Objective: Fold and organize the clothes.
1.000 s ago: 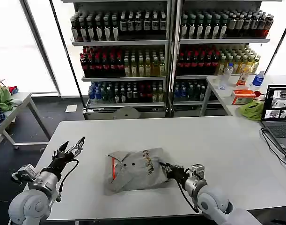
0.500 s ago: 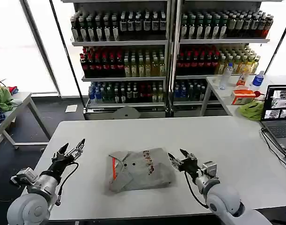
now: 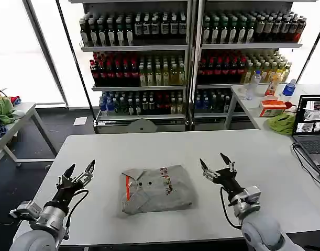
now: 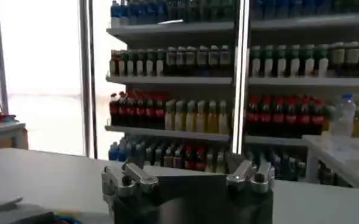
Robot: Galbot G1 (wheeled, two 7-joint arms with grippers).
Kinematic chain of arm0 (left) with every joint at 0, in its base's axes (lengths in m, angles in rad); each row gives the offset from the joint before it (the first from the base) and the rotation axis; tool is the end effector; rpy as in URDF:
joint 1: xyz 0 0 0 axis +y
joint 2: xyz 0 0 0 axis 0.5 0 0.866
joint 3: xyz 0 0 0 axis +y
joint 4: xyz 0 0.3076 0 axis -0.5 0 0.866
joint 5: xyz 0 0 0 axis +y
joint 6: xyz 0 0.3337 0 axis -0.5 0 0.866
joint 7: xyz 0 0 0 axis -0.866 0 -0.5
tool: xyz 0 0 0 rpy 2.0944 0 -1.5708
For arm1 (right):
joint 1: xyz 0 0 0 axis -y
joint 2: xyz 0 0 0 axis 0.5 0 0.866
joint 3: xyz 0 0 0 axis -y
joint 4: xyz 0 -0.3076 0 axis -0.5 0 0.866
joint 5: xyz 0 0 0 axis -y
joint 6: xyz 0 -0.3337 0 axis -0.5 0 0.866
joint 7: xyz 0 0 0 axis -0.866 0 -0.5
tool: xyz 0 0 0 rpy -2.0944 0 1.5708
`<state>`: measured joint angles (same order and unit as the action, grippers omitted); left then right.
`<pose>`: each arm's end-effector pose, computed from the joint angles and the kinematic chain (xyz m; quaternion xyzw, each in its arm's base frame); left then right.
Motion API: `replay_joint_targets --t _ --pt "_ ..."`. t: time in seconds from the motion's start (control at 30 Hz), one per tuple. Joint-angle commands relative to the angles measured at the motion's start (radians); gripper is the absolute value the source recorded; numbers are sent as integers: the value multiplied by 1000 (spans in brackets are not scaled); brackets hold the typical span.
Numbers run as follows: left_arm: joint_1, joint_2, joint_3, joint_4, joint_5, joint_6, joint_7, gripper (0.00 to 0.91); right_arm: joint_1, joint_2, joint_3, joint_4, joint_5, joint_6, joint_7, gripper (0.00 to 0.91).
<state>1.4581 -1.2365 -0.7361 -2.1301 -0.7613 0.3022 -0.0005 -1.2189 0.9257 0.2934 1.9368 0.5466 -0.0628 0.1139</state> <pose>0.2120 0.0992 -0.2055 -0.0461 -0.9814 0.1767 0.0589 0.2659 -0.0563 -0.2421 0.1400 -0.9896 0.0182 0.0276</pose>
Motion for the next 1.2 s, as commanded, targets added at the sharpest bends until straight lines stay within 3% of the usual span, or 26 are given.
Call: replay_joint_targets --t 0.03,0.2,0.5,0.63,1.2 --pt "55 -72 3 -5 178 -133 49 907 -249 56 265 -41 -35 229 -125 907" --pt "58 -89 20 13 283 -271 54 907 -286 69 264 -48 -34 267 -124 907" --pt "93 -128 21 50 405 -507 103 907 -296 57 226 14 -22 259 -123 907" --pt "109 -175 10 34 404 -513 127 907 -308 58 220 31 -26 256 -126 907" --pt "123 -197 27 58 443 -537 148 907 -302 51 202 44 -25 253 -142 907"
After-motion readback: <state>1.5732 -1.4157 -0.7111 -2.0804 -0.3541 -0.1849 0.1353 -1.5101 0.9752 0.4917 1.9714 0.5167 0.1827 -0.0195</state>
